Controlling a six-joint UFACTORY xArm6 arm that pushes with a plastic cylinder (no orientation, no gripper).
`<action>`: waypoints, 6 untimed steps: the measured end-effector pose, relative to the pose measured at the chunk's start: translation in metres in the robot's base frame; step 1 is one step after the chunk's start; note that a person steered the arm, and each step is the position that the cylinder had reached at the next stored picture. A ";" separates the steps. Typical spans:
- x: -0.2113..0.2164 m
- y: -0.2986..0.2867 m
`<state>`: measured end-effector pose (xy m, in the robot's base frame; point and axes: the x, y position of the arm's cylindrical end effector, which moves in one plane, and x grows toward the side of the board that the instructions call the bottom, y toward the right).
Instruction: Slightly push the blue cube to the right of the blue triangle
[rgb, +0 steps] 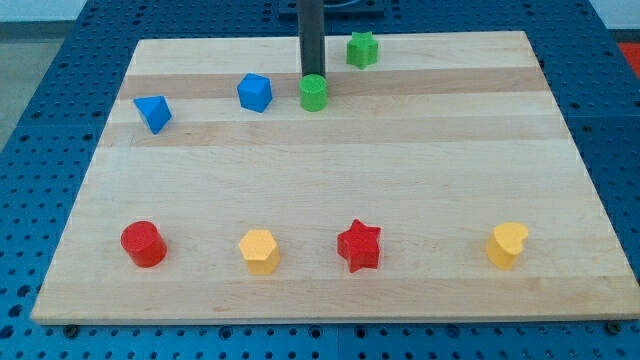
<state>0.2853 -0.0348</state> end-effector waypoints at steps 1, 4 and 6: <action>-0.003 -0.026; -0.004 -0.085; 0.012 -0.085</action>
